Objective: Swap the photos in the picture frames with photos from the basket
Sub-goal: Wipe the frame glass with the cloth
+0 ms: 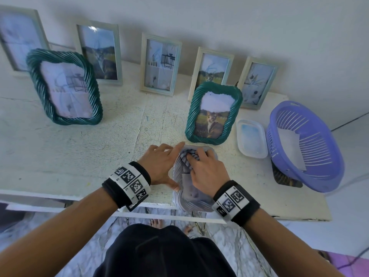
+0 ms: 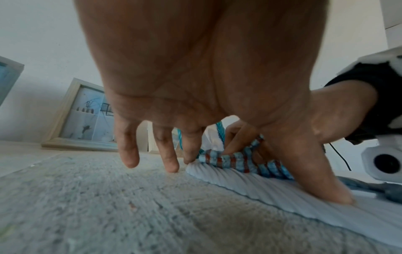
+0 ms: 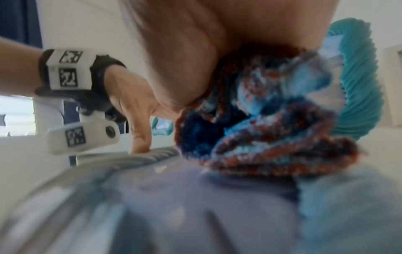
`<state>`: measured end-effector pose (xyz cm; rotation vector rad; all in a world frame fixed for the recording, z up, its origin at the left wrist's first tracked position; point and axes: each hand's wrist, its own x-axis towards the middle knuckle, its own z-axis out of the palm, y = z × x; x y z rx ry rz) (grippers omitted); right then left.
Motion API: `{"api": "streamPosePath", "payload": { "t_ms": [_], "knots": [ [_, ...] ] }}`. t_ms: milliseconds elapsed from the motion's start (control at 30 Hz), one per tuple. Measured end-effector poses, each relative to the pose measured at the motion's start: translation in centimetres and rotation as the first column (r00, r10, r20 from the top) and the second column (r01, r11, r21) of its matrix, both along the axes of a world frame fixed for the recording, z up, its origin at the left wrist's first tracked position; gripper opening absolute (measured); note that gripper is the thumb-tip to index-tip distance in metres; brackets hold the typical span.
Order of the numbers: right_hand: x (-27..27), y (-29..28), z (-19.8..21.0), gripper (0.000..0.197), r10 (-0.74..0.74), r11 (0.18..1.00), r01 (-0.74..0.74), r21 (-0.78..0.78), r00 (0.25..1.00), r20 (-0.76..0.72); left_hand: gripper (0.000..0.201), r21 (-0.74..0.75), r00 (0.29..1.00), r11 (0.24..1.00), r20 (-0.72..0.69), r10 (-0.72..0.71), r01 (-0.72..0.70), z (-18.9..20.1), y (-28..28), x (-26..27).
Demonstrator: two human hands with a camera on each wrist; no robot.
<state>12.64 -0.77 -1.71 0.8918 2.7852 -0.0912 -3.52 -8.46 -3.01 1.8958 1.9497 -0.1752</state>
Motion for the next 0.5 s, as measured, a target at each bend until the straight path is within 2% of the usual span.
{"api": "streamPosePath", "payload": {
  "t_ms": [67,167,300,500],
  "knots": [
    [0.0,-0.5,0.0,0.038,0.010,0.999,-0.010,-0.033,1.000,-0.023,0.135,-0.003,1.000,1.000,0.010,0.008,-0.008,0.0,0.0,0.0],
    [1.3,-1.3,-0.2,0.057,0.062,0.996,-0.063,-0.065,0.998,-0.018,0.134,-0.005,1.000,1.000,0.004,0.003,-0.003,-0.1,0.2,0.0],
    [1.3,-0.1,-0.2,0.038,0.039,0.999,-0.039,-0.018,0.999,0.015,0.131,-0.007,1.000,1.000,-0.013,-0.015,0.015,0.0,0.3,0.1],
    [1.7,0.4,-0.1,0.030,-0.044,0.997,0.039,0.064,0.997,0.071,0.128,-0.005,1.000,1.000,-0.007,-0.008,0.008,-0.1,0.1,0.1]
  ]
}}
